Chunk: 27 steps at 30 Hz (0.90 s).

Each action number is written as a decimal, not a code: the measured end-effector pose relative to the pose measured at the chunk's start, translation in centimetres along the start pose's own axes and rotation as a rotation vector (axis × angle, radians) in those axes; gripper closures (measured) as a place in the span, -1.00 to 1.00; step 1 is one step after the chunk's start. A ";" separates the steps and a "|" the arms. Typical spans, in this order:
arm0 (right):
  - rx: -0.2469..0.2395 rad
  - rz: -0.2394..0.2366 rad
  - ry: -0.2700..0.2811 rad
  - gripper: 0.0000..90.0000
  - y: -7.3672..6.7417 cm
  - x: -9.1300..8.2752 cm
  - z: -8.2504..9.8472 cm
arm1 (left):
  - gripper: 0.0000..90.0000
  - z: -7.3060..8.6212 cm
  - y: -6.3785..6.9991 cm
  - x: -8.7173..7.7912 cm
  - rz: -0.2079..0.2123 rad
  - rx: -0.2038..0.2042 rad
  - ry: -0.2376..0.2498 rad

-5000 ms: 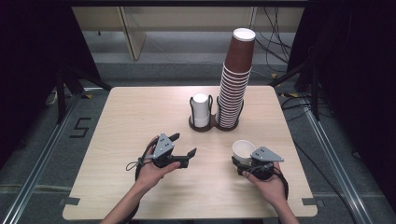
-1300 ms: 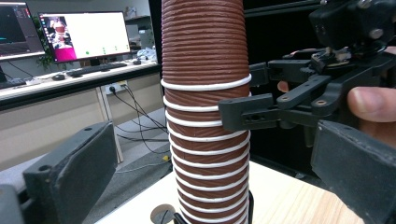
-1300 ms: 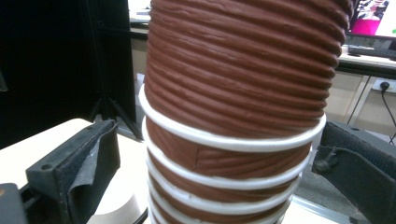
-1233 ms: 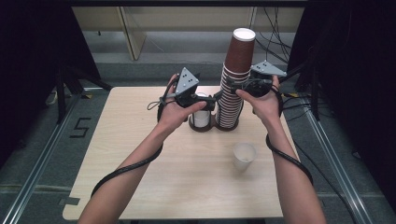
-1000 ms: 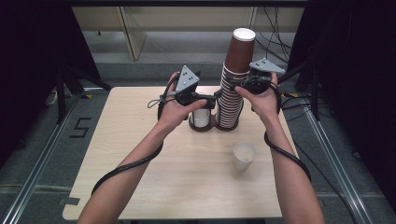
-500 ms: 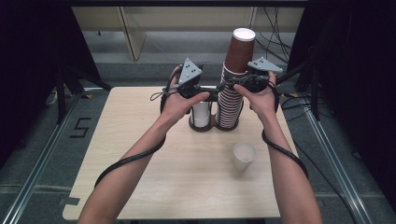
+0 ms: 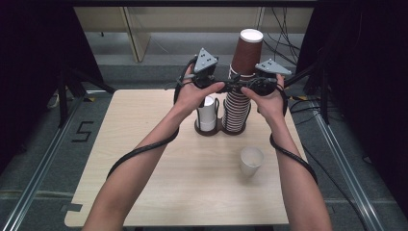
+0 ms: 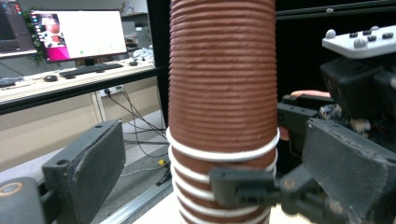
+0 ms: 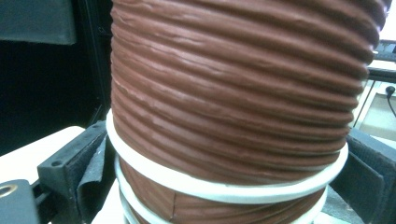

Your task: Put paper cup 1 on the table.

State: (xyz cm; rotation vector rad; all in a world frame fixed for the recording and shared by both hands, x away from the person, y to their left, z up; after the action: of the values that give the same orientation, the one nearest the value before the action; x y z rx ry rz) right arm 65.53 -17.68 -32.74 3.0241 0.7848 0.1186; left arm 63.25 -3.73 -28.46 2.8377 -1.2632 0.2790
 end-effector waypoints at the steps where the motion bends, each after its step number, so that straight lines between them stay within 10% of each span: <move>1: 0.000 0.000 0.000 -0.92 0.0 0.0 0.0 | -0.86 -0.1 0.1 0.4 0.007 0.002 -0.002; 27: 0.001 -0.008 0.023 -0.91 0.0 0.1 0.0 | -0.69 -0.8 0.4 5.4 0.035 -0.027 -0.034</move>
State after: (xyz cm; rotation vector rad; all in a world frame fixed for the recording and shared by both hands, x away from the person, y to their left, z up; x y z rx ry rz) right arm 65.62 -17.66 -32.74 3.0259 0.7982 0.1533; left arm 66.37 -7.87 -26.75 2.8121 -1.3135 0.2131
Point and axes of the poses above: each handheld gripper's, and its own axes: x roughly forward along the jaws, z roughly out of its underside, y roughly to its right, the point moved 5 cm from there along x, roughly forward along the jaws, and after that the axes turned 14 degrees about y, right-handed, at the moved point
